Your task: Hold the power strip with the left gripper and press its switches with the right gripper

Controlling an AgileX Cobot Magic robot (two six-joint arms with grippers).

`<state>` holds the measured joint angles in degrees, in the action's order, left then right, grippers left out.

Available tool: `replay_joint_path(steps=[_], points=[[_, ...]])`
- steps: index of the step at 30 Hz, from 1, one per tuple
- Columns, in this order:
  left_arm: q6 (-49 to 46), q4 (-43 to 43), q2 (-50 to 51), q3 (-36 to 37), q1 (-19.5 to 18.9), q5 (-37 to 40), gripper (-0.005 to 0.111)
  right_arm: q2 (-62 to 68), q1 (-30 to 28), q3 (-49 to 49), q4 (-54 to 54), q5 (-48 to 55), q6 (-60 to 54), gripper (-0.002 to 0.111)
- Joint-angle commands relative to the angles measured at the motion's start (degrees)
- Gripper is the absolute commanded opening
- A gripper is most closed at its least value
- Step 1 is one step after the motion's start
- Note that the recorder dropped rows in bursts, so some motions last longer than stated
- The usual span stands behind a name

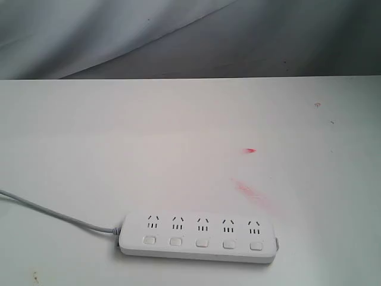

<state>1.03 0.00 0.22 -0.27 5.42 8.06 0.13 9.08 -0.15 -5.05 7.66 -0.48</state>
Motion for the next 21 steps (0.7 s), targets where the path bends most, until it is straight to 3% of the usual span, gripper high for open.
replay_joint_path(steps=[1,21], points=[[0.2,-0.3,-0.2,0.3,-0.1,-0.6,0.000,-0.1,-0.5,0.1,-0.2,-0.6,-0.3,0.000],[0.2,-0.3,-0.2,0.3,-0.1,-0.6,0.000,-0.1,-0.5,0.1,-0.2,-1.1,-0.3,0.000]])
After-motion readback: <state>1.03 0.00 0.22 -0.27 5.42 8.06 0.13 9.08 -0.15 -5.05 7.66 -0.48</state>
